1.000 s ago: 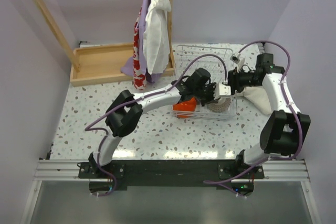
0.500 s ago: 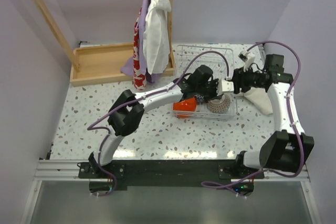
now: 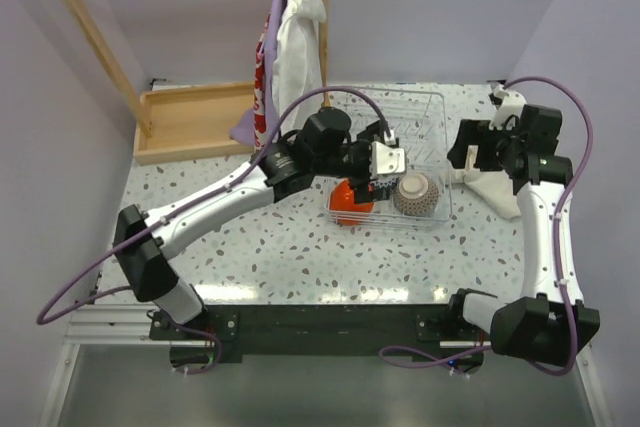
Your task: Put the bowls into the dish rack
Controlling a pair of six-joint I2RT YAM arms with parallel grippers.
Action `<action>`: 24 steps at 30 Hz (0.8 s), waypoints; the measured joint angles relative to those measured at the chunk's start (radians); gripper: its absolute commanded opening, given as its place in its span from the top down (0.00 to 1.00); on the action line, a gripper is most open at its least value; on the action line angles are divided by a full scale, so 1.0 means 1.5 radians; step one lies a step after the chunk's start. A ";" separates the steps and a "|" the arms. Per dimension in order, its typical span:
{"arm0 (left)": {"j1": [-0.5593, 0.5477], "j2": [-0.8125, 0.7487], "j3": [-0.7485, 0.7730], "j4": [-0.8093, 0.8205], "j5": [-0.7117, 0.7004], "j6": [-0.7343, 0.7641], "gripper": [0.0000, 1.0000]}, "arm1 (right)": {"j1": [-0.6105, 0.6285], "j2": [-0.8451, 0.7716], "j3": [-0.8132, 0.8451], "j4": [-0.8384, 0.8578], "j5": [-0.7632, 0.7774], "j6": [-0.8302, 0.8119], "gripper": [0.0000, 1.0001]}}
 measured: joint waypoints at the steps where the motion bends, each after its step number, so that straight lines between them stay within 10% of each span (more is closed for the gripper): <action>1: -0.001 -0.018 -0.005 -0.009 -0.003 0.005 0.00 | 0.000 0.000 0.000 -0.008 0.016 0.007 0.01; 11: 0.013 -0.324 -0.092 -0.053 -0.165 0.034 0.00 | -0.001 -0.058 0.002 -0.071 0.127 0.053 0.01; 24: 0.312 -0.578 -0.317 0.055 -0.444 -0.016 0.00 | -0.001 -0.083 0.002 -0.129 0.247 0.096 0.01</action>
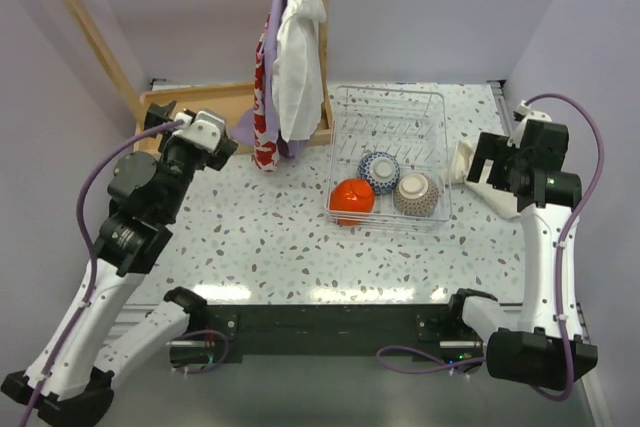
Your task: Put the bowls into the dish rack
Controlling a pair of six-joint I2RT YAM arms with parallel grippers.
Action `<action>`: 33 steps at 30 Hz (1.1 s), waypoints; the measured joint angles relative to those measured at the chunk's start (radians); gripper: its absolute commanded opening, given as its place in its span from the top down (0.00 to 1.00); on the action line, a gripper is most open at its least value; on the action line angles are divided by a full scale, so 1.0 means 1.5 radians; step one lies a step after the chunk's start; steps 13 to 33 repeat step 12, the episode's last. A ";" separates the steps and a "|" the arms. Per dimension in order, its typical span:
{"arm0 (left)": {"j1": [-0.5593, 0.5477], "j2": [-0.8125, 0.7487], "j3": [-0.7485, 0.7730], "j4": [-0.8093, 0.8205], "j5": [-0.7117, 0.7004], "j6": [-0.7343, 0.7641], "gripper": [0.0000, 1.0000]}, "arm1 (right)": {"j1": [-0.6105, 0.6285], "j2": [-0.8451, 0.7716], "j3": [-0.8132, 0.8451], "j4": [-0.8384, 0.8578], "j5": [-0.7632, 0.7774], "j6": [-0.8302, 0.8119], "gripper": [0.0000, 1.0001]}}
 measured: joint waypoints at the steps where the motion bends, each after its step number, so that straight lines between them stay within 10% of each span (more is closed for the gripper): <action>1: 0.033 0.006 -0.016 0.003 0.000 -0.010 0.00 | 0.000 0.000 0.000 0.000 -0.001 -0.003 0.01; 9: 0.349 0.192 -0.061 0.008 0.051 -0.201 0.00 | 0.000 0.006 0.001 0.008 -0.001 -0.025 0.01; 33: 0.354 0.213 -0.088 0.010 0.065 -0.253 0.00 | 0.000 0.009 0.001 0.012 0.000 -0.033 0.01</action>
